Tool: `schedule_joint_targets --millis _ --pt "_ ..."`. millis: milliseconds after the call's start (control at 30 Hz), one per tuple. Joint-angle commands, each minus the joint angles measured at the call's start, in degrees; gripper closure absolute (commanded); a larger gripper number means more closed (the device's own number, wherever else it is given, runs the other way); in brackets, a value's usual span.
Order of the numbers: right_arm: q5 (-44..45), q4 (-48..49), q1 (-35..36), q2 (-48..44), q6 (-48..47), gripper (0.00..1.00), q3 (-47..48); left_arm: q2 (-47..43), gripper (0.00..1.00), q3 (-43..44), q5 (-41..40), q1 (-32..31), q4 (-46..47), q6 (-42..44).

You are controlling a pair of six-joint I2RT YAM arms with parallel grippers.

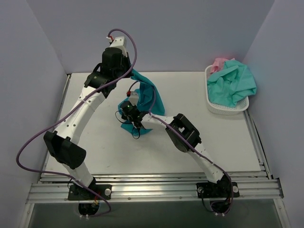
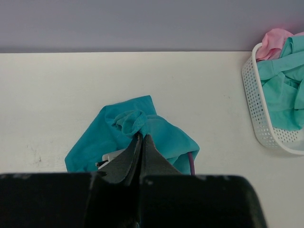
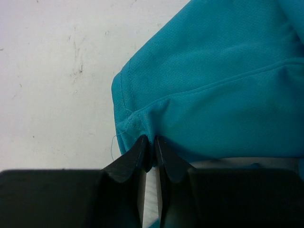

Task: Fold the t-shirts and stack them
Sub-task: Flatten out the tshirt

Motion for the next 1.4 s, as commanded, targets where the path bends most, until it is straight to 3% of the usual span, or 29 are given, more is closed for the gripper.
schedule_joint_targets --millis 0,67,300,400,633,833,1000,1167,1367 --pt "-0.80 -3.02 -0.47 2.77 0.85 0.93 1.65 -2.48 0.98 -0.33 0.70 0.90 3.52 -0.74" --pt "-0.80 -3.28 -0.38 2.95 1.03 1.00 1.74 -2.65 0.98 -0.68 0.70 0.99 3.61 -0.74" --pt "1.65 -2.23 -0.03 -0.03 0.42 1.00 -1.93 -1.69 0.98 -0.86 0.53 1.08 3.78 -0.74" --pt "4.80 -0.65 1.11 -5.82 -0.46 1.00 -6.41 -2.38 0.98 -1.65 -0.52 1.08 5.35 -0.12" --pt "12.01 -1.25 7.16 -36.27 -3.80 1.00 -26.36 -5.91 0.98 -3.50 -5.36 2.04 7.74 1.29" --pt "23.26 -14.34 16.39 -57.41 -4.59 1.00 -29.28 -5.73 0.98 -1.47 -8.00 2.39 5.54 1.55" --pt "37.76 -27.77 22.55 -71.63 -2.84 1.00 -27.79 -7.84 0.98 -2.53 -9.93 2.48 4.22 1.29" --pt "46.12 -37.10 24.14 -80.54 0.06 1.00 -27.00 -11.79 0.98 -5.07 -16.76 2.48 2.82 1.29" --pt "54.21 -55.10 24.06 -87.31 8.84 1.00 -23.84 -20.12 0.98 -9.90 -28.63 2.39 1.41 0.41"
